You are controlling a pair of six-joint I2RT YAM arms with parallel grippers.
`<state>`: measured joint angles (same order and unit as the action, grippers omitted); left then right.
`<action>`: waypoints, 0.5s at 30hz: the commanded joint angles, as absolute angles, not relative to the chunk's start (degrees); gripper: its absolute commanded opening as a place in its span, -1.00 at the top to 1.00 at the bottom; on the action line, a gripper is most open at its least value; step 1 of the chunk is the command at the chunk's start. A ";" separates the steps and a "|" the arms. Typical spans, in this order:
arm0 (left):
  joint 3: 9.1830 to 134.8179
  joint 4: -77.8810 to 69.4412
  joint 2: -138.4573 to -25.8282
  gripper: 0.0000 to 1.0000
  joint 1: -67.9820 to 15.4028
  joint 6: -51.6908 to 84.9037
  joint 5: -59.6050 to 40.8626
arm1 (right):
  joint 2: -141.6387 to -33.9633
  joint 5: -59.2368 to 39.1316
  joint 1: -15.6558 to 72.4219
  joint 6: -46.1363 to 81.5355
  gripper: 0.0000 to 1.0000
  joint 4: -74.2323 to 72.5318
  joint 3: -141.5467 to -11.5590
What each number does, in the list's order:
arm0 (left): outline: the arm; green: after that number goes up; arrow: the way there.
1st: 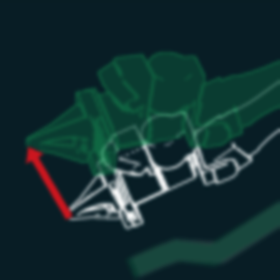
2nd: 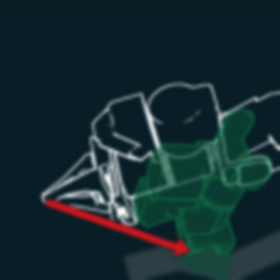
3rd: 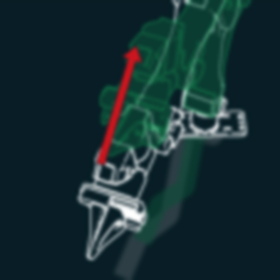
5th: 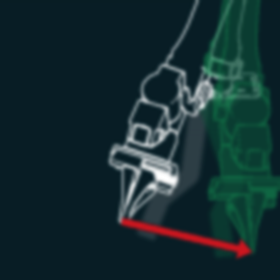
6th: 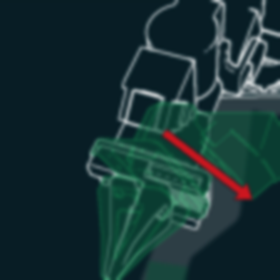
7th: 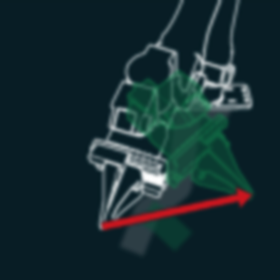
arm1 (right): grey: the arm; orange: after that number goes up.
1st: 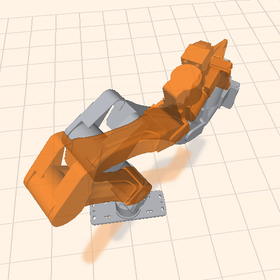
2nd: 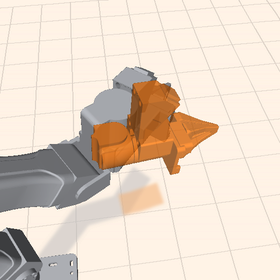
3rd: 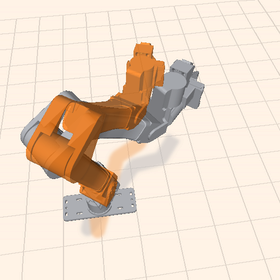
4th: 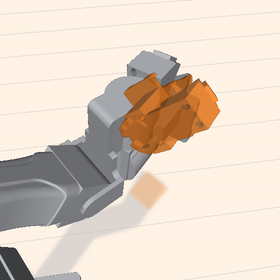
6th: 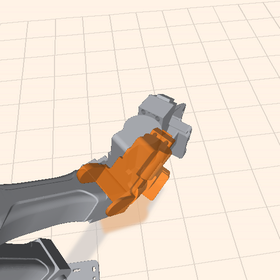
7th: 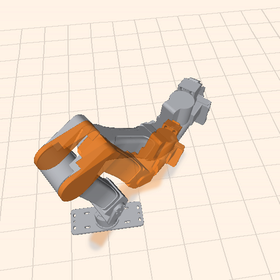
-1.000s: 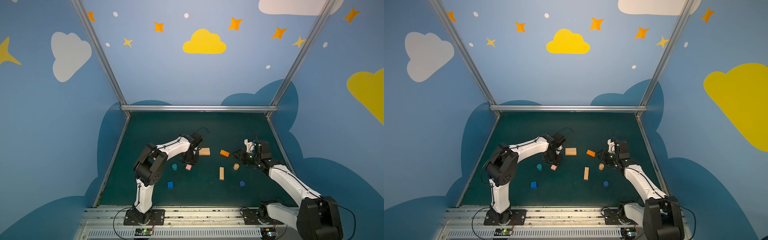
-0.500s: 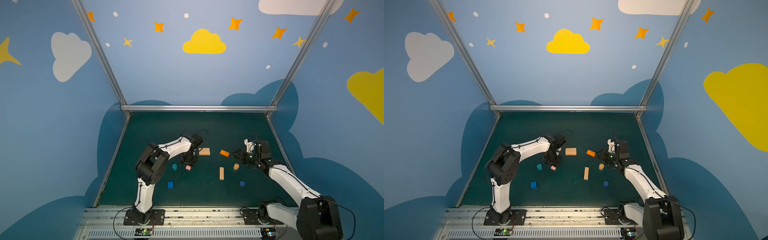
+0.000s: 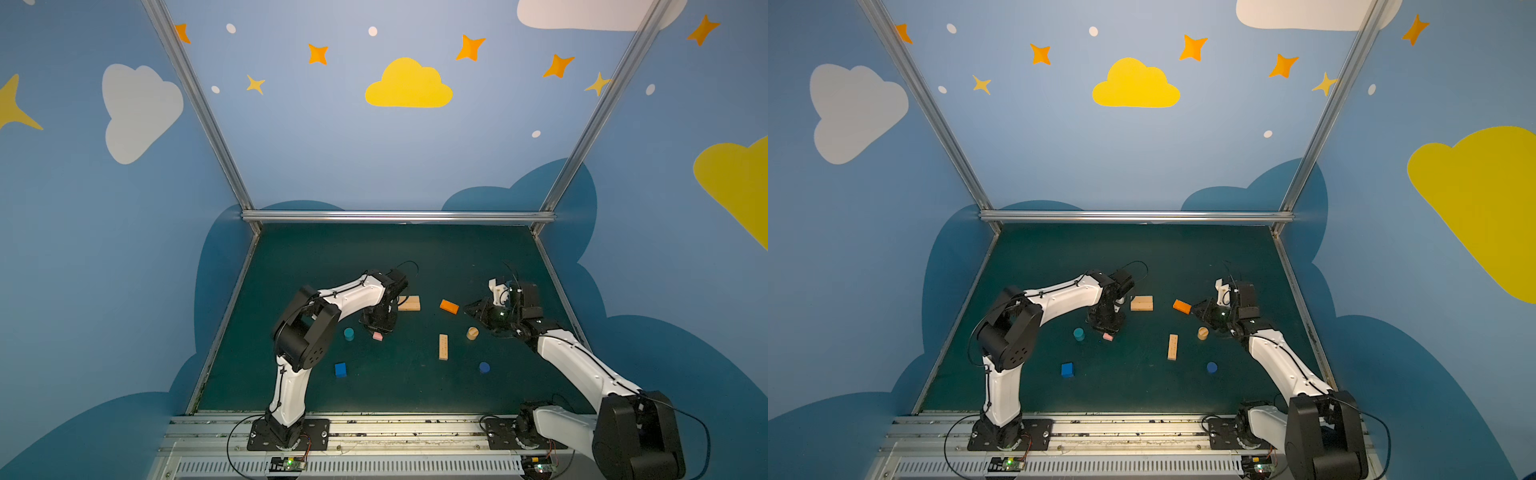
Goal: Build the wood block tower
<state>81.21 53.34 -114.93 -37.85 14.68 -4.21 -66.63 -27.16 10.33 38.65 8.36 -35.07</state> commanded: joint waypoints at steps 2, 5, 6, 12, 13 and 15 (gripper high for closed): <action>81.91 54.23 -116.23 0.24 -37.88 15.73 -3.27 | -66.39 -27.73 10.06 38.67 0.49 7.64 -34.26; 82.34 54.23 -116.61 0.23 -37.89 16.20 -3.08 | -66.42 -27.77 10.08 38.63 0.50 7.60 -34.12; 82.45 54.23 -116.70 0.24 -37.88 16.19 -3.08 | -66.44 -27.84 9.92 38.70 0.50 7.56 -34.04; 83.05 54.40 -116.63 0.24 -37.91 16.47 -3.12 | -66.62 -28.06 9.80 38.76 0.50 7.38 -34.01; 83.05 54.32 -116.54 0.24 -37.89 16.64 -2.99 | -66.53 -28.12 9.80 38.74 0.49 7.29 -33.99; 83.05 54.16 -116.44 0.24 -37.93 16.72 -2.90 | -66.48 -28.11 9.84 38.83 0.49 7.20 -33.88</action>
